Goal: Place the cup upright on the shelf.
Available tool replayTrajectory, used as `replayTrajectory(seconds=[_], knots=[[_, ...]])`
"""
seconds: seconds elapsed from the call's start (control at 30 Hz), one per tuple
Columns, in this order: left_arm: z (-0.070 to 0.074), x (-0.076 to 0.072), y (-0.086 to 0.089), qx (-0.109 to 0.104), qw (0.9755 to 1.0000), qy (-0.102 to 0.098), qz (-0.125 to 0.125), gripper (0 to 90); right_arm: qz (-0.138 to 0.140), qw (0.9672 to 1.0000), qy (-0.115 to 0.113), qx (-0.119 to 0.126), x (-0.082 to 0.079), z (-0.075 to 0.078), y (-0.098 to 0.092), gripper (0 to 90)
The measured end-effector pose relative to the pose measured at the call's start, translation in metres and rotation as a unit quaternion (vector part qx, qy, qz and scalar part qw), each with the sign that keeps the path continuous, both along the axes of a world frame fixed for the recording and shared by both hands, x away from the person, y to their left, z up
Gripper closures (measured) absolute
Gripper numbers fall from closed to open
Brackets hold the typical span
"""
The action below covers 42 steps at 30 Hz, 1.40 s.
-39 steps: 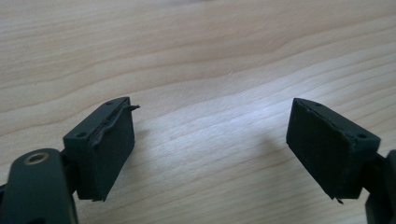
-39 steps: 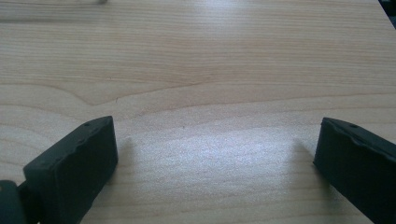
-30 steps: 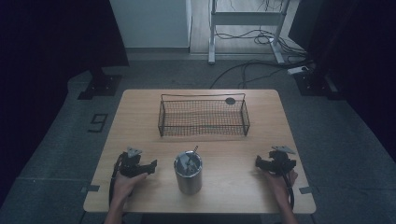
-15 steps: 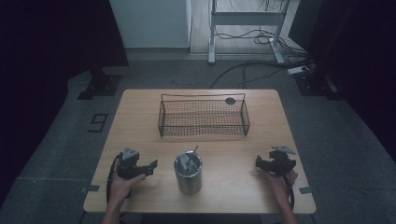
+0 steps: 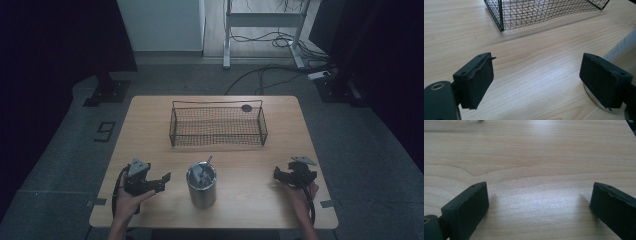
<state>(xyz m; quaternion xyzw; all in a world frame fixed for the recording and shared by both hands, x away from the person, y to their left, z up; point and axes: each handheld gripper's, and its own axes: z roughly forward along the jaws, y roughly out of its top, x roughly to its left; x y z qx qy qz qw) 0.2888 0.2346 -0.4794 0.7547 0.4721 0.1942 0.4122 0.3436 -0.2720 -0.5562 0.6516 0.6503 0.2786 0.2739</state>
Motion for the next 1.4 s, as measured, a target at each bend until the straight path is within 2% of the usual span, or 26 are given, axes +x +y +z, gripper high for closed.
replayTrajectory(seconds=[0.2, 0.43, 0.53, 0.7, 0.87, 0.97, 1.4], knots=[[0.004, -0.003, -0.002, 0.002, 0.9999, -0.003, -0.013, 11.8, 0.0, 1.0, 0.0, 0.0, 0.0, 0.0, 0.0, 1.9], [0.014, -0.012, -0.003, -0.008, 0.9994, -0.011, -0.031, 11.8, -0.001, 1.0, -0.001, 0.0, 0.0, 0.0, 0.0, 2.2], [0.02, -0.017, -0.006, -0.016, 0.9983, -0.02, -0.052, 11.6, -0.002, 1.0, 0.0, 0.0, 0.0, 0.0, 0.0, 2.2], [0.026, -0.024, -0.013, -0.013, 0.9964, -0.025, -0.079, 11.4, -0.004, 1.0, 0.0, 0.001, 0.0, 0.0, 0.0, 2.4], [0.03, -0.028, -0.013, -0.018, 0.9952, -0.03, -0.091, 11.5, -0.004, 1.0, -0.001, 0.001, 0.0, 0.0, 0.0, 2.5], [0.033, -0.032, -0.014, -0.027, 0.9937, -0.033, -0.104, 11.5, -0.005, 1.0, 0.0, 0.001, 0.0, 0.0, 0.0, 2.5], [0.037, -0.037, -0.022, -0.041, 0.9895, -0.029, -0.136, 11.2, -0.005, 1.0, -0.001, 0.001, 0.0, 0.0, 0.0, 2.5]])
